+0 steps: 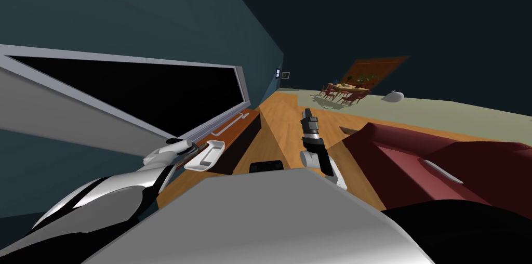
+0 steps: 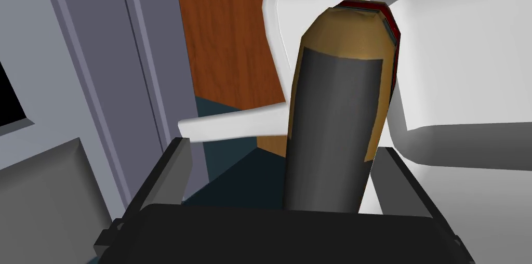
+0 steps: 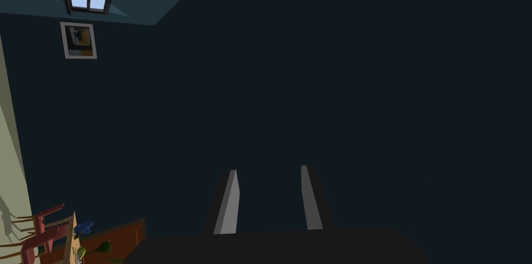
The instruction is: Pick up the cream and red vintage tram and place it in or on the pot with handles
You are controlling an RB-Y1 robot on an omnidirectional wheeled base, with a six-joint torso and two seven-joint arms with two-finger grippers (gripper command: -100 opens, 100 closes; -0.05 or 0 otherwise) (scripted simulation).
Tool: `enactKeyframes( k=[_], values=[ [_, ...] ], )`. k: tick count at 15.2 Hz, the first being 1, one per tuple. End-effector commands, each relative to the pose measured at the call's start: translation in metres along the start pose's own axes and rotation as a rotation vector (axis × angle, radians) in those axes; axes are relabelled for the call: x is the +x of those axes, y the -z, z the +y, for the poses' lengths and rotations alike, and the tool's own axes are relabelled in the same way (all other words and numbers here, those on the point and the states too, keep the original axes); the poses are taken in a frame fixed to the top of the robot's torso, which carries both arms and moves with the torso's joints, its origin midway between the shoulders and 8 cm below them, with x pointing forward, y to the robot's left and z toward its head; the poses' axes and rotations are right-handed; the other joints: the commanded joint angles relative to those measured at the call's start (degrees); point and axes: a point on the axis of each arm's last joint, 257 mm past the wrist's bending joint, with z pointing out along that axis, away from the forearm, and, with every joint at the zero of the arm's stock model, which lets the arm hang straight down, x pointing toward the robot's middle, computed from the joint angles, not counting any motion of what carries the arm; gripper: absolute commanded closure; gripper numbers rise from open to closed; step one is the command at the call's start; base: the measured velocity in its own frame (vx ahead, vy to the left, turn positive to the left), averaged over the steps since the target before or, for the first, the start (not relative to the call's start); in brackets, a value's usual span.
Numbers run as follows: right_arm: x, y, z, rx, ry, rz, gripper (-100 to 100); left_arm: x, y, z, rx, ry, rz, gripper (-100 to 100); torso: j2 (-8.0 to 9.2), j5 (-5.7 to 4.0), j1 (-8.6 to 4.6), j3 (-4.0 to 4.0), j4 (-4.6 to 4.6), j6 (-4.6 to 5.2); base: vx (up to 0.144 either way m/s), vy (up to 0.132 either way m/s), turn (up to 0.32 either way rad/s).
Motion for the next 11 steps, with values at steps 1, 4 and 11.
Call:
enactKeyframes(
  k=[1, 4, 11],
  values=[
    [0.0, 0.0, 0.0, 0.0, 0.0, 0.0, 0, -0.001, 0.005, -0.007, -0.006, 0.002, -0.004, -100, 0.0, 0.0, 0.0, 0.0, 0.0, 0.0, -0.014, -0.008, -0.029],
    [0.0, 0.0, 0.0, 0.0, 0.0, 0.0, 0, -0.004, 0.017, -0.025, -0.016, 0.007, -0.012, -100, -0.02, -0.07, -0.05, 0.01, 0.04, 0.06, -0.015, -0.008, -0.058],
    [0.0, 0.0, 0.0, 0.0, 0.0, 0.0, 0, -0.005, 0.016, -0.023, -0.016, 0.006, -0.011, -100, -0.07, -0.04, -0.01, -0.02, 0.02, 0.03, -0.003, -0.002, -0.008]
  ],
)
